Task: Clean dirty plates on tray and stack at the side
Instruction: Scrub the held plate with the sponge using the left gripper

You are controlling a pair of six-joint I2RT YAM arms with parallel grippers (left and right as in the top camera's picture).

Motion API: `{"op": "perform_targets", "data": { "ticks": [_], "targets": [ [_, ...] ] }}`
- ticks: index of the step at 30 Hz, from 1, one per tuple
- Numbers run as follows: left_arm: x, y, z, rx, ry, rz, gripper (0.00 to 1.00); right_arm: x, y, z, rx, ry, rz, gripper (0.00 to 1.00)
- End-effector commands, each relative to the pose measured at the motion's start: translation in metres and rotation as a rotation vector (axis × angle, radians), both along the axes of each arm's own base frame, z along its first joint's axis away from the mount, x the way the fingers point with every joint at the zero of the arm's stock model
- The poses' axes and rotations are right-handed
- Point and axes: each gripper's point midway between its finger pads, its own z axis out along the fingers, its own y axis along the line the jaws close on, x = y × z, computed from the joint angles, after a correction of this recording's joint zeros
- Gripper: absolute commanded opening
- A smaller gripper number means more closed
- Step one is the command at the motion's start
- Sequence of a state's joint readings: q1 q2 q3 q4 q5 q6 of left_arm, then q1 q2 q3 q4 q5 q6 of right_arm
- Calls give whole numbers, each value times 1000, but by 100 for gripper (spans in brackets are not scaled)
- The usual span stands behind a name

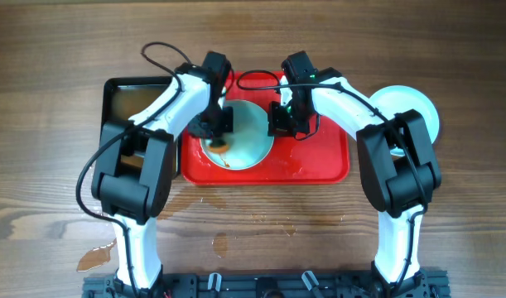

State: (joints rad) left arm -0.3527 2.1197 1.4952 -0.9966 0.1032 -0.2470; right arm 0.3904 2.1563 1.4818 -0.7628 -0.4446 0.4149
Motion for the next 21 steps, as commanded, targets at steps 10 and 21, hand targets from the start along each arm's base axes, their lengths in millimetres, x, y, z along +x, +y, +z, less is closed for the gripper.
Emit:
{"op": "perform_targets", "data": {
  "ticks": [10,21],
  "targets": [
    [20,21,-49,280,-171,160,4,-3,-5,-22,-40,31,-6,4],
    [-49,54,-36,455,90,232,4,-2,-4,-22,-39,27,-4,4]
  ]
}}
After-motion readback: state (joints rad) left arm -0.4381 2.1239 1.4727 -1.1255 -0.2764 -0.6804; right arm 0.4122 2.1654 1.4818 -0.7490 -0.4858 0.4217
